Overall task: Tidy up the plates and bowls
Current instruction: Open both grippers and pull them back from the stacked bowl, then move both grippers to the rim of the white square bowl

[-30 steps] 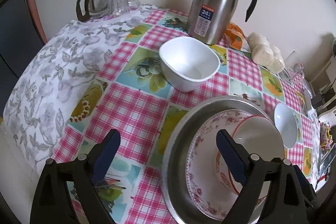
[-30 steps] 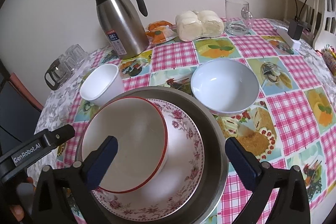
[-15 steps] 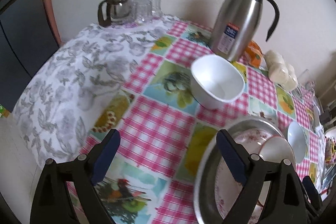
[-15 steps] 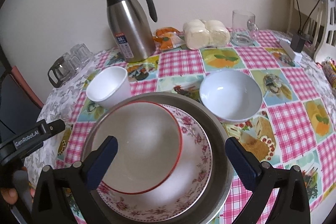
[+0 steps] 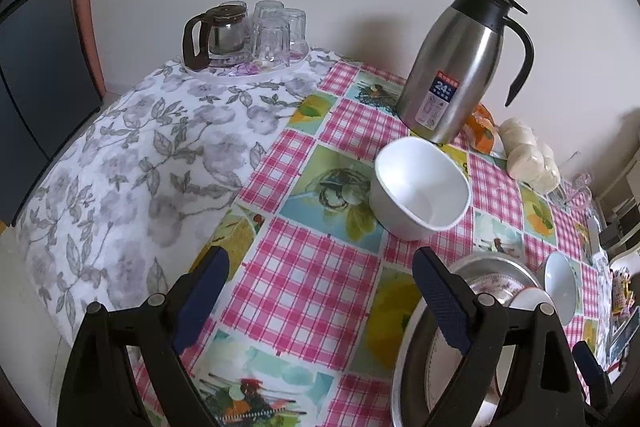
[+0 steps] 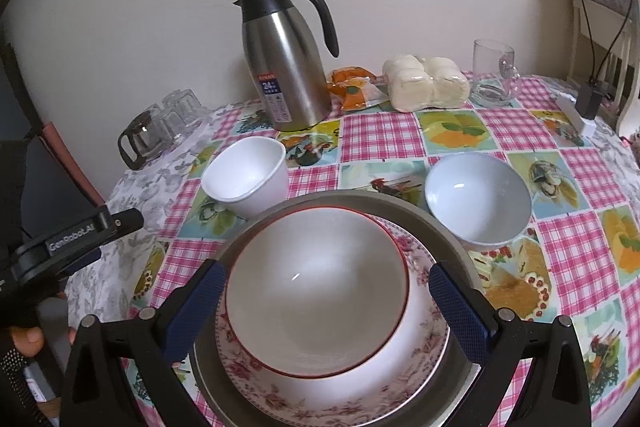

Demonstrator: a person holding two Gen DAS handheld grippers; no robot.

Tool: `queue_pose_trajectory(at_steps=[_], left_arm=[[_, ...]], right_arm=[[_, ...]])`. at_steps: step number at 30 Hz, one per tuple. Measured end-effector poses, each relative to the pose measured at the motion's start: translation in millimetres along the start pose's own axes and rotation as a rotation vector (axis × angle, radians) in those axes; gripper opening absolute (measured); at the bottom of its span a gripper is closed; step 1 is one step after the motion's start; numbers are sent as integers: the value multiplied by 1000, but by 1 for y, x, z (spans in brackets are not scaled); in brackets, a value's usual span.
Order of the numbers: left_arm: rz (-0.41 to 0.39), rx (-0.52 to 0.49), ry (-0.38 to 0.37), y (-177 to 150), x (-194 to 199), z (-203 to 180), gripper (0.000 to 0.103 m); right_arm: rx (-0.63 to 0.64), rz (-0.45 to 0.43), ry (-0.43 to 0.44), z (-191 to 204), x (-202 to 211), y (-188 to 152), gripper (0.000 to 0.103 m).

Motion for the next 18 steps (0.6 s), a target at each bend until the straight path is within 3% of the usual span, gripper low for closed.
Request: queue_pose_trajectory(at_steps=[4,7,14,18], left_arm=[[-11,45,-16,5,-8,10,94],[-4,77,-38,5,-15,16,102],[-12,116,-104,9,-27,20,102],[23,105,-163,17,-35,14,102]], right_arm=[[24,13,-12,6,-4,8,103],[7,36,1,9,-13,20,103],[28,80,-7,26,-25,55,103],[-3,118,21,29,-33,74,103]])
Point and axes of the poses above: each gripper's, at about its wrist camera, not at the fingertips, and x roughly against the way its jaws point, z to its left, y to its top, the point moved 1 cm from there along -x, roughly the way its jaws point, and after that the axes turned 8 degrees about y, right-handed, at the moved point
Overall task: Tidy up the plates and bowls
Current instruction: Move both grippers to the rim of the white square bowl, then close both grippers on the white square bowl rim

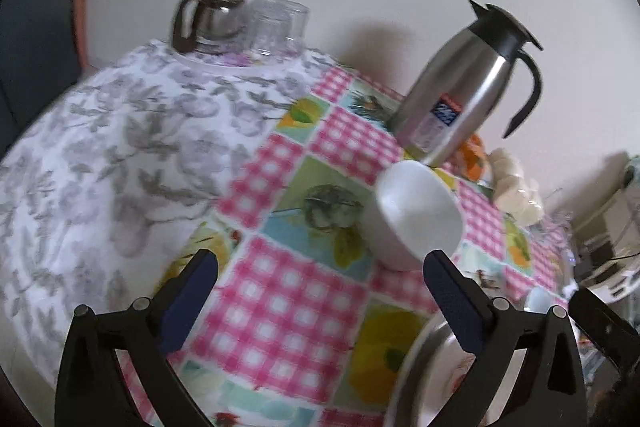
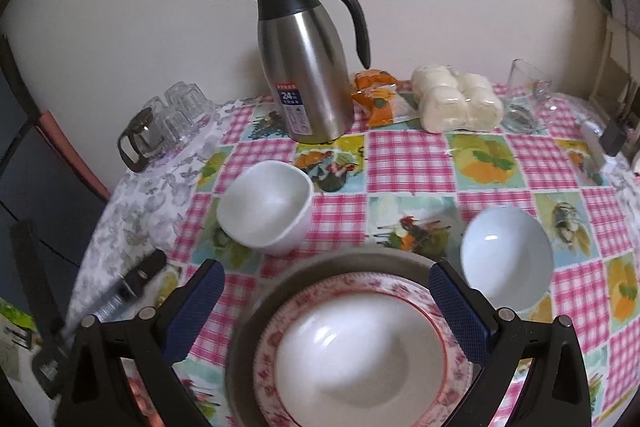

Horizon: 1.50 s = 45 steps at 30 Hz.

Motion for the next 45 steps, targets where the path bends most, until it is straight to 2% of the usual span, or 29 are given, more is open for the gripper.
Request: queue_pose_trajectory(at_steps=[3,6,11,13,16,17,19,20,21,26,29,31,33,35,40,45], left_arm=[[8,-17,-40,8,-4,-5,102],[60,-69,-52,17,-14,-11,102],[94,-130,-32,32,-30,-19,102],[129,-123,-83,38,-40,-18,102],[174,-114,-113,44,-53,-18,102],[194,-112,-121,46,-60,-18,100],[220,-104,-123,48,-68,-19,89],[229,-102,-125,49,-71,-20,80],[250,-101,-127,50,-78,-22,77],[281,-115,-146,51,-94,-32,75],[309,-130,-152,49,-104,-40,65],[322,-134,-161,47,-110,-44,61],[331,-130,-164,45,-115,-46,49],[333,-126,-176,44,-117,-48,45],[356,-129,-168,42,-128,-52,42],[372,-125,-169,40,-136,-57,33]], right_arm=[[-20,36,21,2,-7,10,103],[-13,59,0,5,-15,20,103],[4,94,-30,12,-35,36,103],[15,107,-39,13,-43,40,103],[28,144,-70,14,-61,46,103],[23,154,-77,14,-65,48,103],[3,177,-92,11,-76,51,102],[-3,187,-104,9,-82,53,101],[-3,194,-111,9,-86,54,99],[-10,249,-142,7,-111,56,85],[-5,291,-141,9,-127,53,75],[-3,317,-140,11,-137,51,64],[-2,344,-132,13,-146,48,57],[-1,370,-136,13,-154,46,54],[-8,410,-137,9,-166,43,44],[-10,434,-136,7,-176,44,35]])
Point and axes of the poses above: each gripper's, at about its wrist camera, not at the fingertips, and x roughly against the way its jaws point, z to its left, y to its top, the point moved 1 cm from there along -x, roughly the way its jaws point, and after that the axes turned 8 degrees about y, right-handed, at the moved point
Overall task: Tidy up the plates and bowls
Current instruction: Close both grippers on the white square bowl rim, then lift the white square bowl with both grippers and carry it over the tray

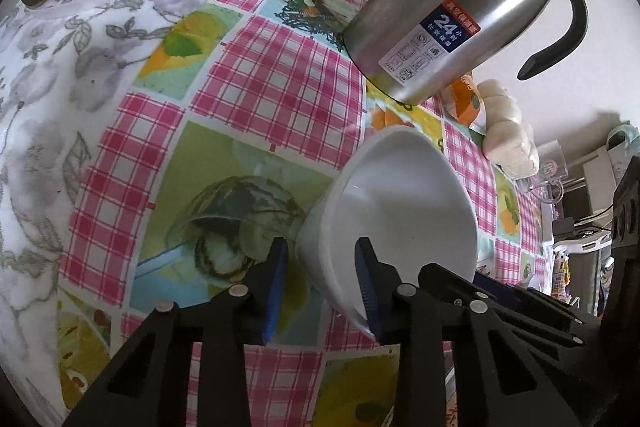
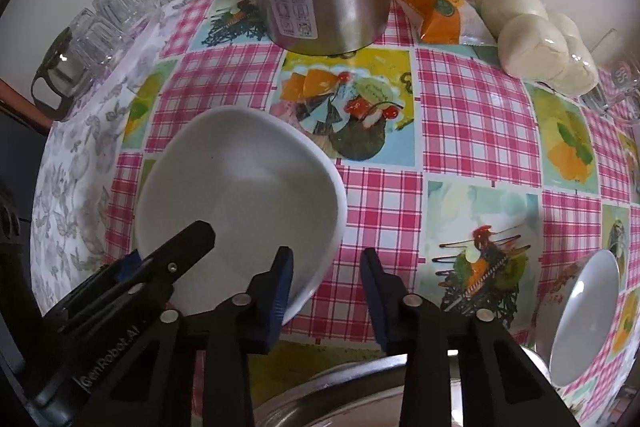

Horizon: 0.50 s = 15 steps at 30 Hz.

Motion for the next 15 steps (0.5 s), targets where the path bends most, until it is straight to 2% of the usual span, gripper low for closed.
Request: queue_pose_trajectory(at_steps=[3,6,15], left_arm=[[5,19,-20,0,-1,2,31],[4,10,-13,-3,2,2,30],[-4,46,4,-23,20,27,29]], right_arm=[[2,15,-1,2,-3,1,31],[15,31,12,7,-4,0,21],[65,69,31,27,-2,-16,21]])
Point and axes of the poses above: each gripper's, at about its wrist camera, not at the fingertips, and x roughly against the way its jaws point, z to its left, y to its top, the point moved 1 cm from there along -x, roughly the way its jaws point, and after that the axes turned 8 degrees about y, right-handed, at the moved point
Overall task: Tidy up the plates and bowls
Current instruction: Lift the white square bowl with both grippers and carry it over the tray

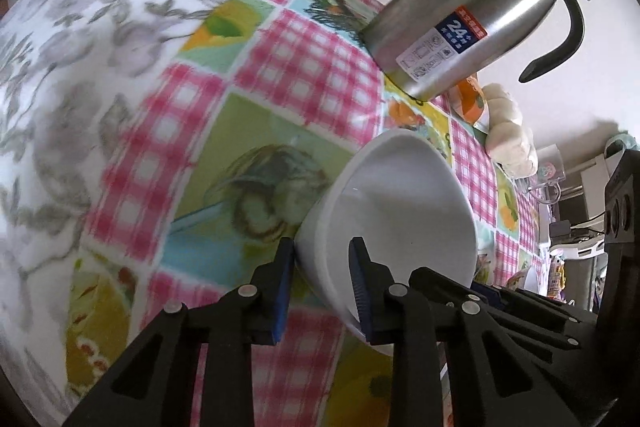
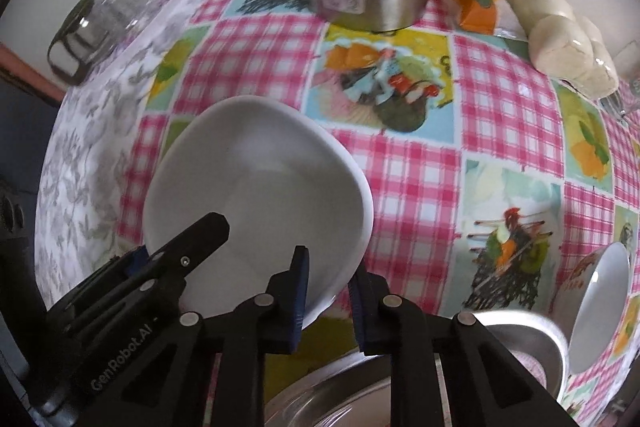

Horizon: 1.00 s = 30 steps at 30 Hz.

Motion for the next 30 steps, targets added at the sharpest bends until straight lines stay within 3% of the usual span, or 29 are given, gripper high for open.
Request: queue_pose_trajectory(at_steps=[17,30], left_arm=[[-61,112,47,-65,48,61,29],[-164,85,137,-98,104,54,27]], right_arm=[[110,34,52,61,-5,-61,21],[154,-111,146,78,49,-113,21]])
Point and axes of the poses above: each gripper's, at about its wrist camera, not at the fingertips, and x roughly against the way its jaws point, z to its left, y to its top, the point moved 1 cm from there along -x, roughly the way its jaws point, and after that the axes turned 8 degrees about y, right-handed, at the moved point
